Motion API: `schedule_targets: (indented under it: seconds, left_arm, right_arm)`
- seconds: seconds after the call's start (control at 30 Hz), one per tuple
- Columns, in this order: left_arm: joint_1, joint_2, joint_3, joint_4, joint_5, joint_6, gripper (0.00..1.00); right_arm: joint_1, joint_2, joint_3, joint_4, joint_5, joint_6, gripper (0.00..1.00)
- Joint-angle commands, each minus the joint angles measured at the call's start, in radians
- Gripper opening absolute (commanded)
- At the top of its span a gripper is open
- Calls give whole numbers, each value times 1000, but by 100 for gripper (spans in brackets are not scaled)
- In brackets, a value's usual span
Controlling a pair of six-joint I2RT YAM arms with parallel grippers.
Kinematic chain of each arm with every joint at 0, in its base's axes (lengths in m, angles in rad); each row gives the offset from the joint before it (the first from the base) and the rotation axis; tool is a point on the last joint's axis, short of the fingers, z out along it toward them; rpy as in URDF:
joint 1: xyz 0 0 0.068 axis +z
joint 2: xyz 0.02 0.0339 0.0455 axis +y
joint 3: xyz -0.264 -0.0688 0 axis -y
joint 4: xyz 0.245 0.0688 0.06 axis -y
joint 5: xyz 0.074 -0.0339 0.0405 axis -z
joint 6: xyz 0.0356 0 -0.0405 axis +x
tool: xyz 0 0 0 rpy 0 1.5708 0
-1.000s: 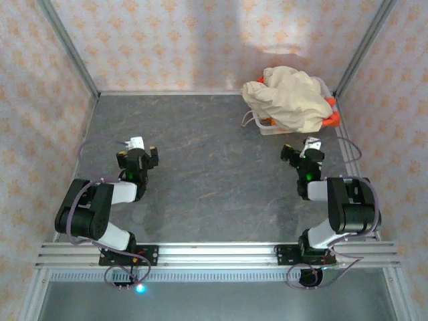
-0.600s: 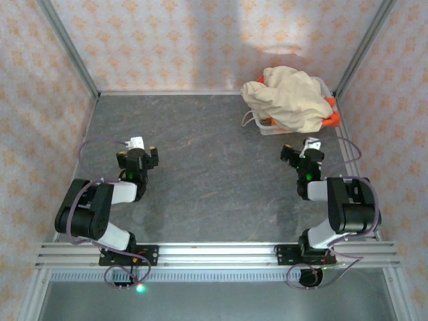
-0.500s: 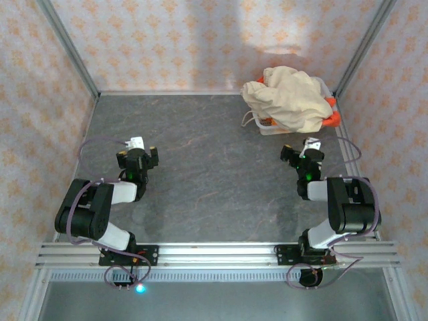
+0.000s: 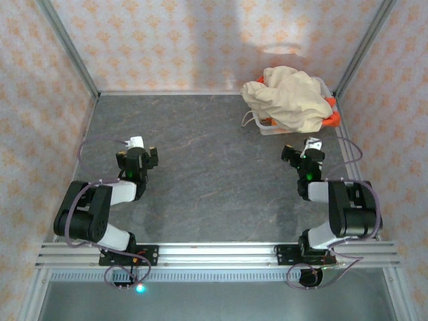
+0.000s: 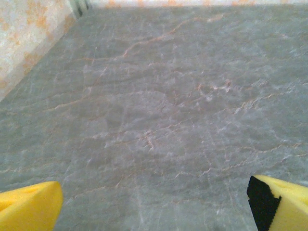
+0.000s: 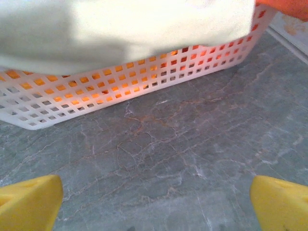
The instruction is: Fold and stack the shorts
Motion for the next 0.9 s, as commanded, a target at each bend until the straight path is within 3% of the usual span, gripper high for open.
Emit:
schedule_targets:
  seconds: [0.0,0.17,0.3,0.5,0.87]
  left_arm:
    - [6,-161,116,-237,-84,-62,100]
    - [5,-427,164,-471,50,-195,100]
    - [5,-576,198,-580,259,-259,100]
    - [5,-661,248,-713,448,-272,100]
    - [3,-671,249,-714,543,-295,100]
  right_arm:
    - [13,-194,31,-178,48,11,99]
    - [78,-470,124,-479,56,18,100]
    - [160,-473,343,-706,97,-5,100]
    - [244,-173,750,-993,173,-53,99]
    - [251,368,1343,-1373,215,-52,100]
